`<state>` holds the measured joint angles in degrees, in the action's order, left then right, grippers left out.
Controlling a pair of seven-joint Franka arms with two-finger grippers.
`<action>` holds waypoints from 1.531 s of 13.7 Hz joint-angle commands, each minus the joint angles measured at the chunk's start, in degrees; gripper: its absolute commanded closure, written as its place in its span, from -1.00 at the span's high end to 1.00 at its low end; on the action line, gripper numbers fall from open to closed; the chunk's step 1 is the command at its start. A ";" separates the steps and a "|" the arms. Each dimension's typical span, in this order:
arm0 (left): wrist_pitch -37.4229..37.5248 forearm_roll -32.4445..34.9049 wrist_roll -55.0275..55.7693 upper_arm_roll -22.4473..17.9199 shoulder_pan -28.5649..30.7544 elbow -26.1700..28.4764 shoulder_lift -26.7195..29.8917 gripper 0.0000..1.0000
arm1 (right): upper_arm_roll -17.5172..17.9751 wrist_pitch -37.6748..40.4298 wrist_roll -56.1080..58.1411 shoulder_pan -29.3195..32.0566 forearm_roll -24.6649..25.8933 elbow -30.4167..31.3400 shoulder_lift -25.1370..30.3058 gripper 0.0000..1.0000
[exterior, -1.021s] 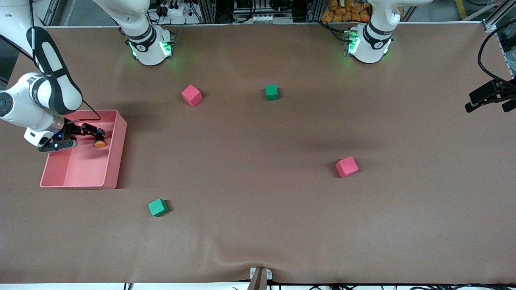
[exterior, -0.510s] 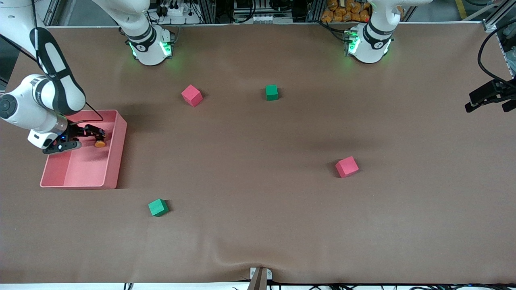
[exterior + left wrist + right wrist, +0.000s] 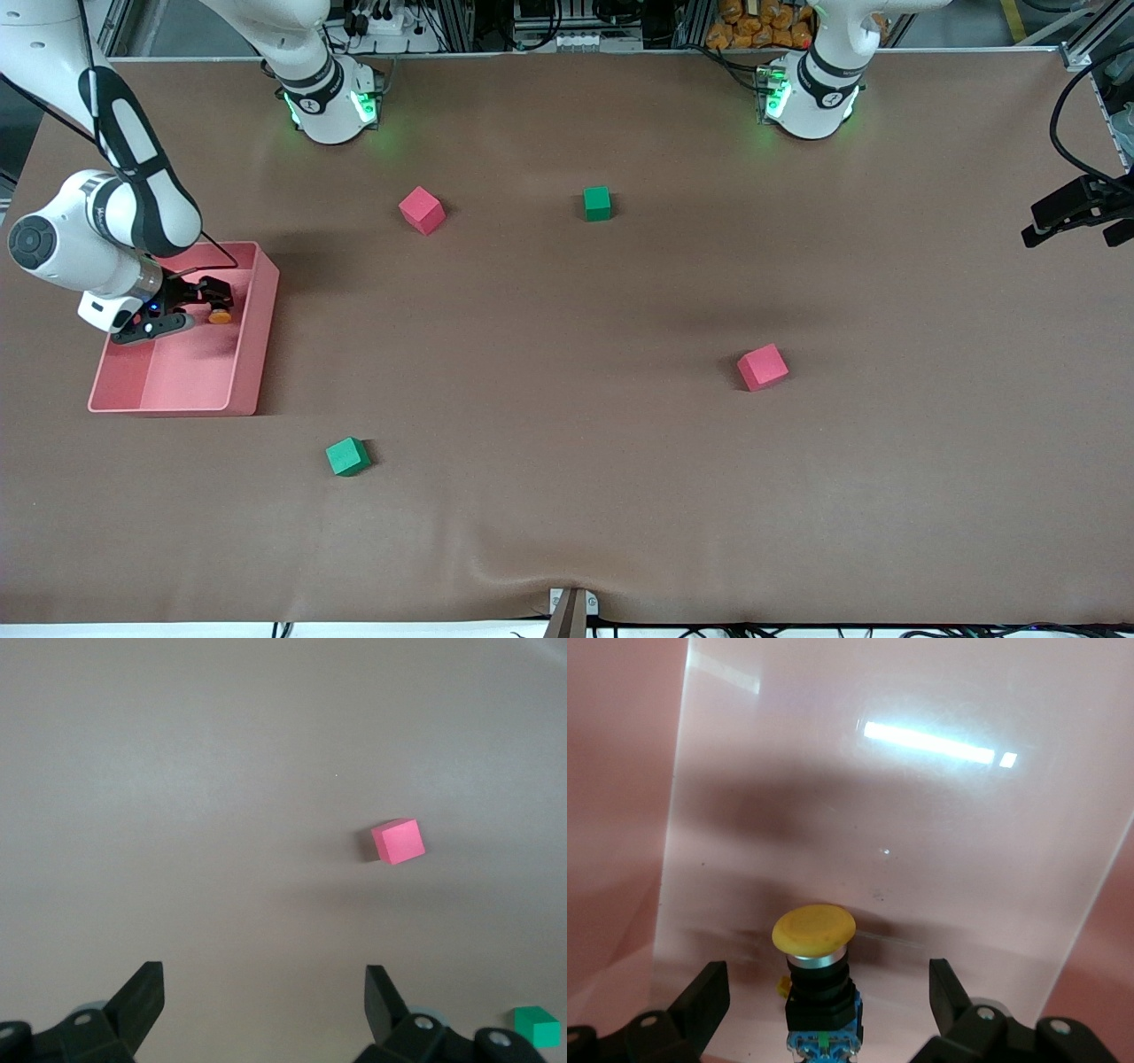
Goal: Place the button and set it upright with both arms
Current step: 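Close the right gripper on the button body and lift it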
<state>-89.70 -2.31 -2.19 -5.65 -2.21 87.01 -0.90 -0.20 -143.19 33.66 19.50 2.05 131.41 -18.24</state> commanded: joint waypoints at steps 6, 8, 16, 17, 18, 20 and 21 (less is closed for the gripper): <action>0.93 -1.11 -1.59 -0.06 0.45 -0.88 -0.25 1.00 | -0.24 4.13 3.96 0.19 0.50 0.86 0.58 1.00; 0.93 -1.03 -1.50 -0.06 0.45 -0.88 -0.33 1.00 | -0.15 6.60 4.22 0.01 0.50 0.86 1.10 0.64; 0.93 -1.12 -1.50 -0.06 0.45 -0.88 -0.33 1.00 | -0.15 7.93 4.66 -0.16 0.50 -0.10 1.98 -1.00; 0.93 -1.12 -1.50 -0.06 0.45 -0.88 -0.33 1.00 | -0.15 8.88 5.27 -0.16 0.50 -1.49 2.25 -1.00; 0.93 -1.03 -1.58 -0.06 0.45 -0.88 -0.33 1.00 | -0.06 10.89 5.63 -0.16 0.50 -3.68 2.25 -1.00; 0.93 -1.03 -1.59 -0.06 0.45 -0.88 -0.33 1.00 | 0.11 14.42 7.20 -0.86 0.41 -8.52 2.16 -1.00; 0.93 -1.11 -1.59 -0.06 0.45 -0.88 -0.33 1.00 | 0.11 15.21 9.30 -2.08 0.41 -10.45 2.16 -1.00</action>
<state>-89.70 -2.31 -2.19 -5.65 -2.20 87.02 -0.90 -0.12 -131.21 40.23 19.19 2.13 124.93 -16.96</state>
